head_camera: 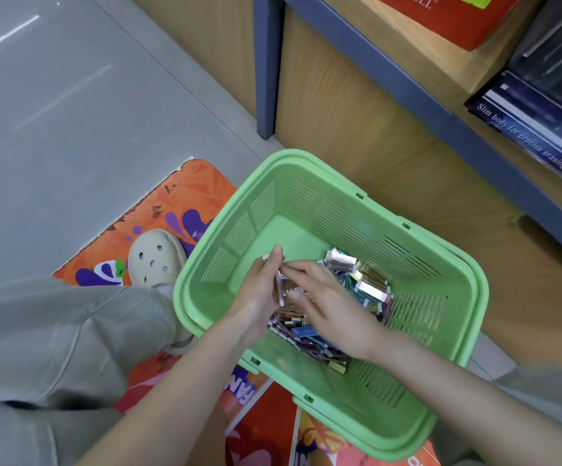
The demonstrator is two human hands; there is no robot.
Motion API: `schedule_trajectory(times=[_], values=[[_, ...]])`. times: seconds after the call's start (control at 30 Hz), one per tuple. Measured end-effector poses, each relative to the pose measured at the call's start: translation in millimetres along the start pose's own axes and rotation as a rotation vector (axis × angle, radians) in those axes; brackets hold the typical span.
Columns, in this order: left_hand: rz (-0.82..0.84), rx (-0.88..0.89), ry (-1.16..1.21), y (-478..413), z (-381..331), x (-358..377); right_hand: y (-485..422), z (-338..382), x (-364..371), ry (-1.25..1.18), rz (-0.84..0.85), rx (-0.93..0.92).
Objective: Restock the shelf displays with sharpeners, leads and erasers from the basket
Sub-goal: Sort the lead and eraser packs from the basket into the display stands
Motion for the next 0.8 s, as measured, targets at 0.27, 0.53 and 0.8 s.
schedule_trajectory(times=[0.27,0.53,0.8], values=[[-0.069,0.015,-0.139,-2.1,-5.9,-22.1,6.3,-109.6,32.6,-0.004,0.194,0.457],[-0.051,0.012,-0.109,-4.6,0.3,-27.6,11.4,-141.7,80.5,0.07,0.268,0.505],[-0.056,-0.05,-0.067,-5.7,3.6,-22.9,-16.0,-139.8,92.6,0.474,0.393,0.466]])
Point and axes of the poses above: each hand's wrist, its own y-axis away from the middle knuckle, its own x-axis out of the palm, z = x × y, the point moved 3 cm from there along -y, towards the middle knuckle
